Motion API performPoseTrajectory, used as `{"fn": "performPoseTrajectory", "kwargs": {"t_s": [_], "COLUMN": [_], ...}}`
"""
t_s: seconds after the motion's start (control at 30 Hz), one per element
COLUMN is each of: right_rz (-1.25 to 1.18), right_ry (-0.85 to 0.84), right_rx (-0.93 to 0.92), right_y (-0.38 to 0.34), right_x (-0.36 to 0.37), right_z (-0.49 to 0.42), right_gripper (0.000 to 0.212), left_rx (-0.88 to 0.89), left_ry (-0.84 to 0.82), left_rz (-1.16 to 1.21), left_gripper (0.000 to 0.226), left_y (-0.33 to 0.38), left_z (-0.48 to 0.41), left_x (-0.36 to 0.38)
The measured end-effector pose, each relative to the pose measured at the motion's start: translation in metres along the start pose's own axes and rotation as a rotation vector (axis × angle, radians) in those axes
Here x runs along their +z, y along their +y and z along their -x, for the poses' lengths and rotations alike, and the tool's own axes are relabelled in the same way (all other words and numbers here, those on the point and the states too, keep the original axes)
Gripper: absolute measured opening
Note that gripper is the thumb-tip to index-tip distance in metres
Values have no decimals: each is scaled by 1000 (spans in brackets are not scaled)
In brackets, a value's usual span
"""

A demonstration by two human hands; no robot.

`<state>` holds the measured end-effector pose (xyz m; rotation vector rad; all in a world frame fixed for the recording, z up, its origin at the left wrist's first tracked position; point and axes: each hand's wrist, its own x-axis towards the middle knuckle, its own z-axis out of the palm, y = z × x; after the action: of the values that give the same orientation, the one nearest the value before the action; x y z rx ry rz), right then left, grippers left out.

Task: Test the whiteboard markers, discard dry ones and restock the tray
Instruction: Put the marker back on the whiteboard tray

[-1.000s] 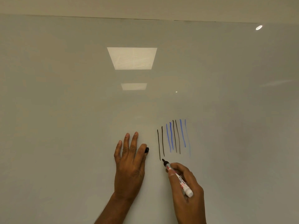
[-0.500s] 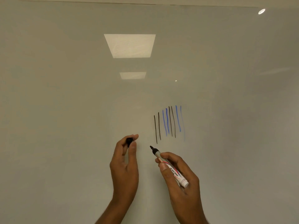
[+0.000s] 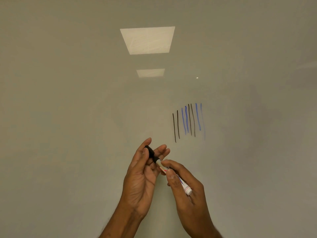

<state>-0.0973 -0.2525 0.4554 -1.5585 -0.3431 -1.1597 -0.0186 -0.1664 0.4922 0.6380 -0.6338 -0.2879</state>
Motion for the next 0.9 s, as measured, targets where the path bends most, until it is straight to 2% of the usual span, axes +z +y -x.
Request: {"fn": "performPoseTrajectory", "kwargs": {"t_s": [0.27, 0.43, 0.6, 0.77, 0.9], "right_rz": [-9, -2, -2, -66, 50], "right_ry": [55, 87, 13, -36, -45], "right_rx": [-18, 0, 40, 132, 211], "right_y": [4, 11, 15, 20, 38], "right_x": [6, 13, 15, 15, 22], "right_z": [6, 11, 13, 27, 49], "right_gripper": [25, 25, 23, 16, 15], "left_rx": [-17, 12, -4, 32, 94], "left_ry": [21, 31, 47, 85, 158], "left_rz": [-21, 18, 25, -162, -350], "left_gripper": [25, 25, 26, 30, 32], "left_y": [-6, -9, -8, -6, -9], "left_z": [15, 21, 24, 33, 46], "left_x": [-4, -6, -19, -44, -75]}}
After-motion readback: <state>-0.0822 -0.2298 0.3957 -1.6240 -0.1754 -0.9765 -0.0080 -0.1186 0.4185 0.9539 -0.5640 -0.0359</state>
